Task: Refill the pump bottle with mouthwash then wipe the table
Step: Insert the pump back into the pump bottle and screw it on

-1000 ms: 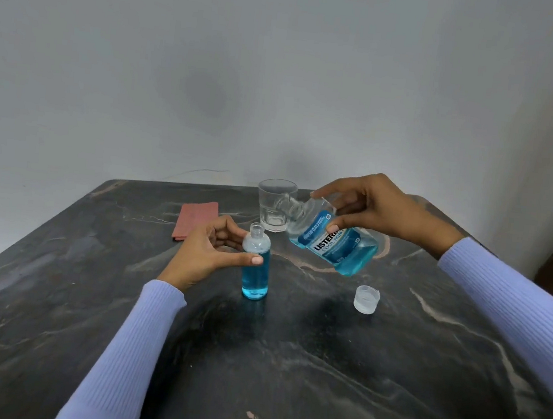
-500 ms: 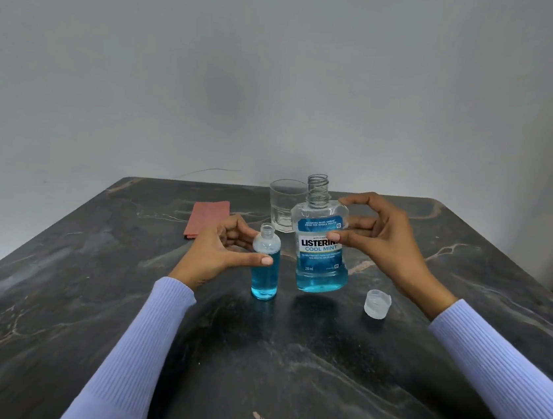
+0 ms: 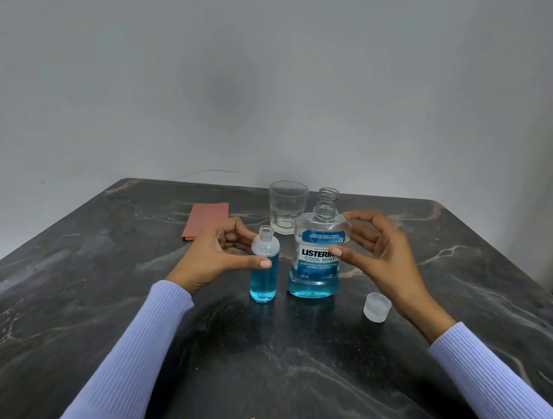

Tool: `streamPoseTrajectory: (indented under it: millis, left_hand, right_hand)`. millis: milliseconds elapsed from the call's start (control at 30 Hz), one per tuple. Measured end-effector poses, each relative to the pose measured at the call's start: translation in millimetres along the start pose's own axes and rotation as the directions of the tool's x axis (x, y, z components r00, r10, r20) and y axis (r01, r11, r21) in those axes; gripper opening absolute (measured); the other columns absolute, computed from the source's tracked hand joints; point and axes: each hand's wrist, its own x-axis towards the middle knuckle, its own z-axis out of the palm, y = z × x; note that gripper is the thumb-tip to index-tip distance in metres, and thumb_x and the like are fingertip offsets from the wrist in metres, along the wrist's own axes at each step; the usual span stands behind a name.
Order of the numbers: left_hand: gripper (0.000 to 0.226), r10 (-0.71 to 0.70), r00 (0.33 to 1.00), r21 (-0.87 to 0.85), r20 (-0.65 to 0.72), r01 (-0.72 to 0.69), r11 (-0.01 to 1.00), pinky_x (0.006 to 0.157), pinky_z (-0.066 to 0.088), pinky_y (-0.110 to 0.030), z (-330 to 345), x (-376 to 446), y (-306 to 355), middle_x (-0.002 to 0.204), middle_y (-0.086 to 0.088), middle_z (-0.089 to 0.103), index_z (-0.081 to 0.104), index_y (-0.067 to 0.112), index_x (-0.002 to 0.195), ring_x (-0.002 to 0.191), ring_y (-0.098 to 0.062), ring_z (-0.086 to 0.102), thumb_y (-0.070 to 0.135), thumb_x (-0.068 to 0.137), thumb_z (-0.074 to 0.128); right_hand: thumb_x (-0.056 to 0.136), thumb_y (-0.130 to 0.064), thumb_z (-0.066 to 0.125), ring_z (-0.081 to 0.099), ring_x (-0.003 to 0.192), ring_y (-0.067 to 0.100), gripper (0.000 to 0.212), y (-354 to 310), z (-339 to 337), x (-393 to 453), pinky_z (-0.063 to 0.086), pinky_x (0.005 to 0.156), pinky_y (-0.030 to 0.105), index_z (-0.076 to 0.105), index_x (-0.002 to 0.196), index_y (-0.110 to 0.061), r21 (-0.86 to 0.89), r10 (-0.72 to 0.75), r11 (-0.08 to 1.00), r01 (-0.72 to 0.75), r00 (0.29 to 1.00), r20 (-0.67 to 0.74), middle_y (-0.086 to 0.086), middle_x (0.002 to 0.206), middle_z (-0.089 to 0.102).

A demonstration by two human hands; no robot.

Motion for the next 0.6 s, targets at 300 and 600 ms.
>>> streamPoseTrajectory:
  millis: [300, 600]
  left_hand:
    - [0.042, 0.015, 0.999, -0.021, 0.04, -0.014, 1.0, 0.066, 0.052, -0.012, -3, 1, 0, 0.086, 0.004, 0.076, 0.066, 0.008, 0.086, 0.078, -0.006, 0.07, 0.021, 0.053, 0.087]
    - [0.042, -0.011, 0.999, 0.078, 0.044, 0.008, 0.997, 0.063, 0.05, -0.011, -15, -13, 12, 0.084, 0.003, 0.075, 0.066, 0.015, 0.081, 0.077, -0.006, 0.069, 0.029, 0.048, 0.09]
  right_hand:
    - [0.077, -0.02, 0.076, 0.066, 0.084, 0.014, 0.019, -17, 17, -42, 0.055, 0.065, 0.023, 0.065, 0.092, -0.02, -0.206, -0.266, 0.952, 0.228, 0.947, -0.178, -0.006, 0.089, 0.067]
    - [0.069, -0.048, 0.075, 0.061, 0.1, 0.0, 0.057, -14, 86, -36, 0.056, 0.082, 0.028, 0.058, 0.118, -0.025, -0.465, -0.01, 0.884, 0.05, 0.996, 0.09, -0.01, 0.114, 0.066]
